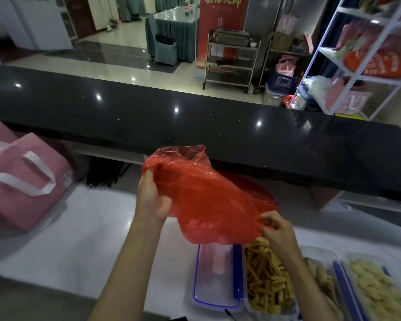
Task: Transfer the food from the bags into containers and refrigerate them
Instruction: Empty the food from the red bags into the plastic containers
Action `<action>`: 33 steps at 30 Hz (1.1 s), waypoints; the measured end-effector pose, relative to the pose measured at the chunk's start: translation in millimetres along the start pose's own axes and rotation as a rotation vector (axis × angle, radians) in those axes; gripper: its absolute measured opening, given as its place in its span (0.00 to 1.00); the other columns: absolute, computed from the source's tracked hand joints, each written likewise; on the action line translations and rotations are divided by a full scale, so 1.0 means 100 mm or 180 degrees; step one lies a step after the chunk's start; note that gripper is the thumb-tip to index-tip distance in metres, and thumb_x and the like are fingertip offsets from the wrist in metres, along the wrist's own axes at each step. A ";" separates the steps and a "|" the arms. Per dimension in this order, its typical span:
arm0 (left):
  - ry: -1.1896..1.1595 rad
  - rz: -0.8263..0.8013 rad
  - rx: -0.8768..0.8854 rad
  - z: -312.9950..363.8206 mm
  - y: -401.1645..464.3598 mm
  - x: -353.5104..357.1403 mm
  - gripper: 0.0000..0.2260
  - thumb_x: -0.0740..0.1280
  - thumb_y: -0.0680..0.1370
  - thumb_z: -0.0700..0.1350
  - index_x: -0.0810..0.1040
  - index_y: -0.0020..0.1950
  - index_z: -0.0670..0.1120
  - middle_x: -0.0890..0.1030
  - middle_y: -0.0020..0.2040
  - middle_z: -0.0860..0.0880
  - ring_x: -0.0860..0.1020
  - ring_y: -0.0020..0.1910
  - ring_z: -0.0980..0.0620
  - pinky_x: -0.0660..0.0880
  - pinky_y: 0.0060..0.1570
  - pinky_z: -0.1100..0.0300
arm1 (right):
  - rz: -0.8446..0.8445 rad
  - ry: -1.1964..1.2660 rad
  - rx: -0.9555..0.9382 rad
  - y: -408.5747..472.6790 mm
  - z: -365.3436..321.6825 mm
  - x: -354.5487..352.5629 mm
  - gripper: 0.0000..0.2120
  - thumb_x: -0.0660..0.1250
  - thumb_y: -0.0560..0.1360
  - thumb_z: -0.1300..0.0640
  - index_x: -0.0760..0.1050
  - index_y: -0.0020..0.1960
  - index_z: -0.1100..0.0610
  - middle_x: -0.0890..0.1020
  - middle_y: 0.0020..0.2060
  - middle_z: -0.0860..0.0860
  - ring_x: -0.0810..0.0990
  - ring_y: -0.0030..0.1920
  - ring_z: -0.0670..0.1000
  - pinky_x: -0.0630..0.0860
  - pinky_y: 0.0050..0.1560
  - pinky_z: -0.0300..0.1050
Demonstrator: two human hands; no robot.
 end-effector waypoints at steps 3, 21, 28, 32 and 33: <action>0.0003 0.0118 0.0107 0.06 0.07 -0.08 0.19 0.66 0.83 0.54 0.79 0.71 0.45 0.85 0.62 0.44 0.84 0.59 0.45 0.81 0.52 0.50 | 0.0060 0.0759 0.0263 0.03 -0.05 -0.02 0.05 0.70 0.78 0.65 0.80 0.50 0.57 0.85 0.55 0.50 0.86 0.50 0.53 0.85 0.42 0.49; 0.1057 0.0457 -0.0364 -0.11 0.30 -0.34 0.12 0.64 0.83 0.48 0.81 0.63 0.46 0.85 0.50 0.45 0.83 0.46 0.47 0.80 0.45 0.52 | -0.0342 0.1774 0.0874 -0.16 -0.08 0.32 0.34 0.70 0.73 0.33 0.67 0.74 0.43 0.82 0.65 0.53 0.84 0.59 0.58 0.82 0.57 0.64; 0.0569 0.0759 -0.0539 -0.22 0.25 -0.40 0.13 0.64 0.83 0.49 0.80 0.64 0.46 0.85 0.57 0.43 0.83 0.56 0.44 0.82 0.57 0.47 | -0.0575 0.1778 0.0907 -0.13 -0.19 0.57 0.52 0.83 0.56 0.34 0.66 0.74 0.47 0.81 0.66 0.50 0.82 0.64 0.55 0.80 0.63 0.61; 0.0314 0.0945 -0.0524 -0.24 0.21 -0.43 0.08 0.63 0.83 0.46 0.80 0.58 0.46 0.84 0.52 0.45 0.83 0.52 0.46 0.82 0.53 0.50 | -0.0165 0.2076 0.1200 -0.08 -0.28 0.64 0.44 0.86 0.57 0.51 0.71 0.69 0.50 0.85 0.59 0.52 0.85 0.57 0.56 0.85 0.50 0.51; 0.0293 0.0982 -0.0495 -0.24 0.21 -0.45 0.08 0.63 0.83 0.46 0.80 0.57 0.46 0.84 0.51 0.45 0.83 0.50 0.46 0.82 0.50 0.51 | -0.0085 0.2045 0.1278 -0.07 -0.27 0.65 0.39 0.83 0.61 0.57 0.72 0.69 0.50 0.85 0.58 0.53 0.86 0.56 0.56 0.85 0.49 0.51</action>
Point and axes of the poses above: each hand's wrist, its own y-axis towards the middle knuckle, its own x-axis out of the palm, z = x × y, the point moved 1 cm from there along y, towards the middle knuckle
